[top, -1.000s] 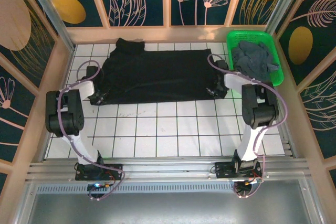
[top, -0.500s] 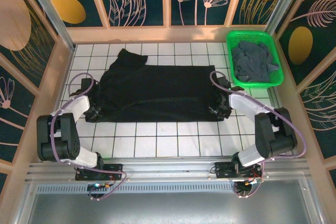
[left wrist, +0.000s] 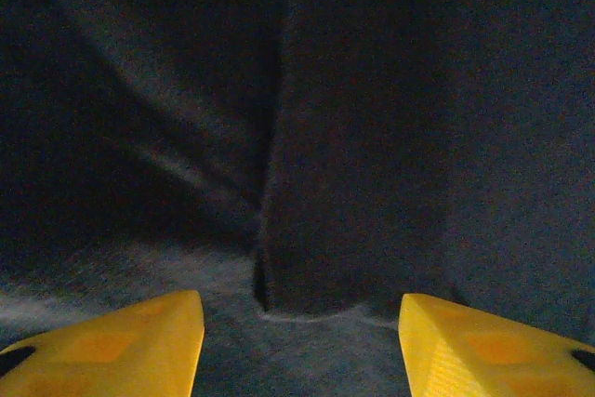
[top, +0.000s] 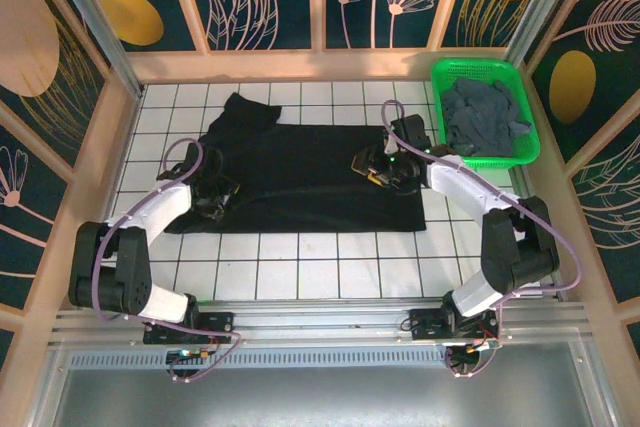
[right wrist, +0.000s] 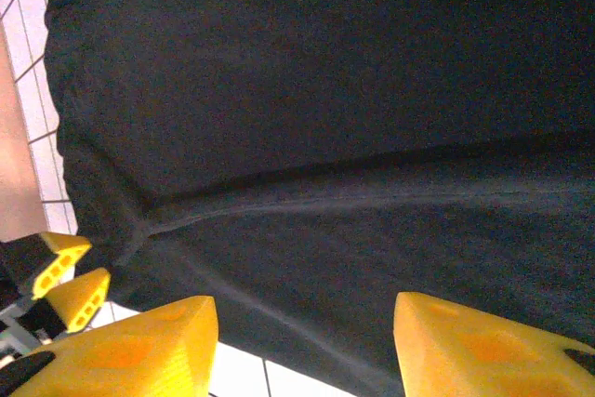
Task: Fold and stack the t-shirts
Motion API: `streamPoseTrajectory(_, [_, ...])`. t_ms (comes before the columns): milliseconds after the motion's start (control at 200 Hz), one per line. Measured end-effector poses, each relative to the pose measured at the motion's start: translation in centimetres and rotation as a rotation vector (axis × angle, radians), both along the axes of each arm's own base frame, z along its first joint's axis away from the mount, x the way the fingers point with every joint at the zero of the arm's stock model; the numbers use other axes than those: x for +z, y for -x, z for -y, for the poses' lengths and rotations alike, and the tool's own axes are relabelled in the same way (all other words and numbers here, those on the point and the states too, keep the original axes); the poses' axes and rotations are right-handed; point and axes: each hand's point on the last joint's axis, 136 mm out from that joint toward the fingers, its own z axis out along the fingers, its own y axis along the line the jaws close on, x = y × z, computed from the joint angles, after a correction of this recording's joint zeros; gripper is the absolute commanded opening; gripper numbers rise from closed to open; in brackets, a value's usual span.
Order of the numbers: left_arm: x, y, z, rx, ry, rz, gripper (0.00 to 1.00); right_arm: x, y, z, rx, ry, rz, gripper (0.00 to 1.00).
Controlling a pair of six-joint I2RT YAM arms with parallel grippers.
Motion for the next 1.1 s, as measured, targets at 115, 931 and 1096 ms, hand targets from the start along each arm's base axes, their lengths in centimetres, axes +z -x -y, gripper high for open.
streamPoseTrajectory(115, [-0.8, 0.7, 0.1, 0.048, 0.029, -0.023, 0.56, -0.3, 0.2, -0.7, 0.017, -0.016, -0.017, 0.55])
streamPoseTrajectory(931, [0.9, -4.1, 1.8, 0.072, 0.092, 0.066, 0.0, -0.3, 0.5, -1.2, 0.028, -0.021, -0.027, 0.51])
streamPoseTrajectory(1096, [2.6, -8.2, 3.3, -0.02, 0.062, 0.114, 0.0, -0.1, 0.0, -1.3, 0.017, -0.024, -0.028, 0.51])
